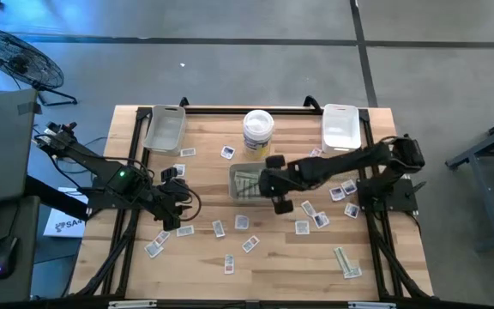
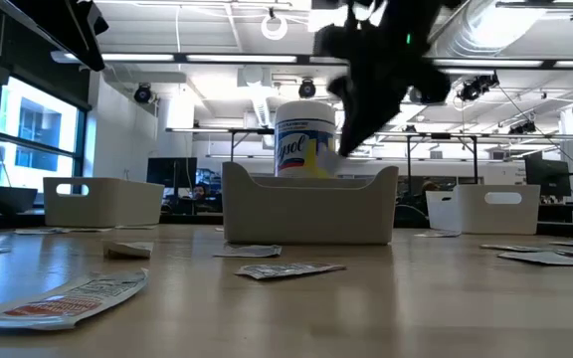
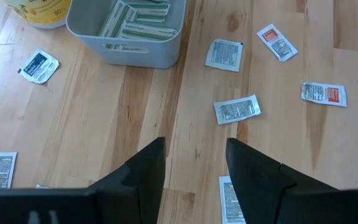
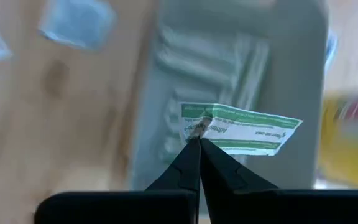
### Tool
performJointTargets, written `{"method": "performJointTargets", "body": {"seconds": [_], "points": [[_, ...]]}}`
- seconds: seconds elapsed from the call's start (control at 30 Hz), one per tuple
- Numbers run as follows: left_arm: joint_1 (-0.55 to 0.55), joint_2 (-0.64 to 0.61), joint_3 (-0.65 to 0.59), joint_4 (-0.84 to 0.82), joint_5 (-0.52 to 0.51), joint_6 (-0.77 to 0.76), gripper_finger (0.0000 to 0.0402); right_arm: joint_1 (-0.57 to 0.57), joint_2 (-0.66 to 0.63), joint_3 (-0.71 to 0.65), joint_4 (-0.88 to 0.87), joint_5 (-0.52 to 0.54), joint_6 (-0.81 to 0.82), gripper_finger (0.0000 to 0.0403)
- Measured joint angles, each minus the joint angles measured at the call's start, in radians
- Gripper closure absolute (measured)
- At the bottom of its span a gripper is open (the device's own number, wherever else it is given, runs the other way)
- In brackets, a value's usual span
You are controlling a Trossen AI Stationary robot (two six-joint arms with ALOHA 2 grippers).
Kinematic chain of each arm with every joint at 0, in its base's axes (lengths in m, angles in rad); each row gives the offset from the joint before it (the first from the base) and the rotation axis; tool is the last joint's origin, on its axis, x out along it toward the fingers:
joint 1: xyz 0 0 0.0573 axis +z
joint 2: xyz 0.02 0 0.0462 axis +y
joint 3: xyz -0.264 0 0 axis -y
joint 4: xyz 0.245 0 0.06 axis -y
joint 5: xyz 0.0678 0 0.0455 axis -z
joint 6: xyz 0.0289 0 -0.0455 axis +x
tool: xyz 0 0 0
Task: Pick & Place First Aid Supplies
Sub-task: Put the bandage into the bottom gray bin
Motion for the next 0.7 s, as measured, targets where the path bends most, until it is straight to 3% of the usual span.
{"method": "performJointTargets", "body": {"seconds": [0.13,0.37,0.53,0.7], "points": [[0.0,0.0,0.0,0.0,0.0,0.0,0.0236,-0.048,0.0,-0.071,0.036,-0.031,0.049,0.0399],[0.0,0.0,0.0,0.0,0.0,0.0,0.0236,-0.037,0.0,-0.096,0.06,-0.02,0.102,0.0382],[0.0,0.0,0.0,0.0,0.0,0.0,0.0236,0.001,0.0,-0.043,0.039,-0.008,0.134,0.0338],[0.0,0.0,0.0,0.0,0.0,0.0,0.0236,0.068,0.0,0.087,-0.107,0.04,0.2,0.0304]]}}
